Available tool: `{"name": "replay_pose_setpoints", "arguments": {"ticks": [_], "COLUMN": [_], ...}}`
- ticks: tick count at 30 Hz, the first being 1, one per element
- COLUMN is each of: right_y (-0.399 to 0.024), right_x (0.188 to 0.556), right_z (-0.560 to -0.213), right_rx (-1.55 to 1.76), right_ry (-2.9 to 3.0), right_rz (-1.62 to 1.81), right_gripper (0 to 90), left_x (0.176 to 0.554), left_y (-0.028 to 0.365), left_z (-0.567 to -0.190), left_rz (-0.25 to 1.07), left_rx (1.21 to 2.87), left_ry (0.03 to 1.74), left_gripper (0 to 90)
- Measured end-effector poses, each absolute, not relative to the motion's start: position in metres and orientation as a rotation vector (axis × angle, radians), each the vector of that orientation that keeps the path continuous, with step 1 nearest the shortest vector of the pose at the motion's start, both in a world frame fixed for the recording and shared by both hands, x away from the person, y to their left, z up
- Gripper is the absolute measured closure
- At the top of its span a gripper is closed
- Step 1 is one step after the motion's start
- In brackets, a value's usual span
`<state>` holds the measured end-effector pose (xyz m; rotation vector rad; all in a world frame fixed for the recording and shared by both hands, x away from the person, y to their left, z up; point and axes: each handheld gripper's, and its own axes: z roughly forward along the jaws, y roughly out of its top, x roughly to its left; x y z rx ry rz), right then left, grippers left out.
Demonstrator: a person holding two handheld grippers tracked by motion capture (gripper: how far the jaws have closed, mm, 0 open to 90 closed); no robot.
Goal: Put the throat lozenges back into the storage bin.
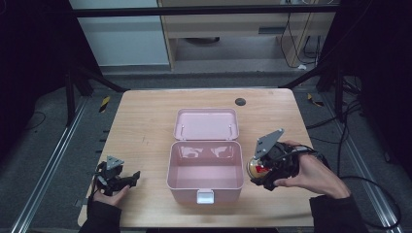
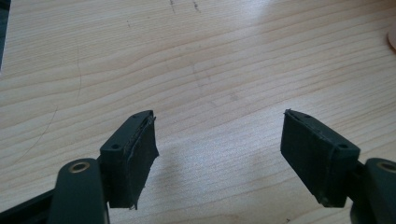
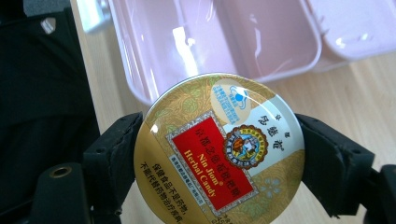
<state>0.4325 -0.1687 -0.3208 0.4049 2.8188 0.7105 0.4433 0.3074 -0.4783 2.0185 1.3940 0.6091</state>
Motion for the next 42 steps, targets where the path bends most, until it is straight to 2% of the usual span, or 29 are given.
{"name": "replay_pose_setpoints", "arguments": {"ticks": [9,18,27,42], "right_y": [-0.145,-0.125,-0.101,-0.089], "right_x": [0.440,0.449,0.464,0.473], "right_z": [-0.306,-0.306,-0.320,-0.354], "right_rx": [0.353,0.314,0.288,0.250], "right_ry": [2.800,2.803,2.813,2.865], "right_rz": [0.755,0.758,0.729,0.636], "right_gripper": [20.6,20.6,20.6,20.6], "left_x": [0.443,0.443,0.444,0.443], "left_y": [0.308,0.308,0.308,0.309], "left_z": [-0.478,-0.478,-0.478,-0.477], "left_rz": [0.609,0.610,0.607,0.610], "left_rx": [2.018,2.017,2.019,2.013], "left_ry": [1.394,1.391,1.390,1.389], "left_gripper": [26.3,26.3,26.4,26.4]}}
